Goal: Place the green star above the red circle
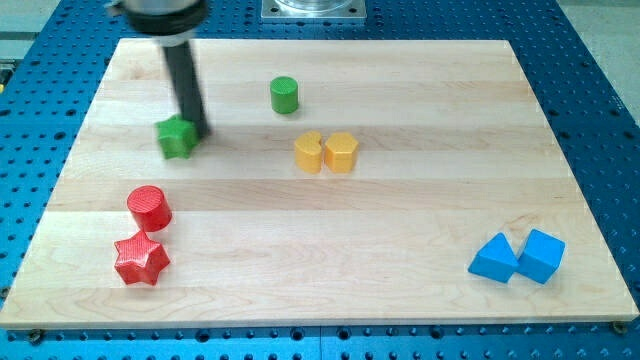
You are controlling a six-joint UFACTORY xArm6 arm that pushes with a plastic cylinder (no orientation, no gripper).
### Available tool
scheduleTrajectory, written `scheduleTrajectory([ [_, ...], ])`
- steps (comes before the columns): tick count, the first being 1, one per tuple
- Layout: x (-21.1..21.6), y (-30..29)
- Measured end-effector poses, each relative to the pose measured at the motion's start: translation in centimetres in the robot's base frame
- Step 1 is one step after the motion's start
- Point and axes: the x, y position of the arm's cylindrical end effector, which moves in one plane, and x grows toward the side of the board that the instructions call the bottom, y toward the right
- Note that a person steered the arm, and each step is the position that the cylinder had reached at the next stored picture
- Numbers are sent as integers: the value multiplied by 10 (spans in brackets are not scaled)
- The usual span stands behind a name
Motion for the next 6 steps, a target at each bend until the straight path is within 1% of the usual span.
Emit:
scheduleTrajectory([
  [1, -25, -3],
  [2, -19, -60],
  [3, 10, -26],
  [4, 21, -2],
  [5, 14, 0],
  [6, -3, 77],
])
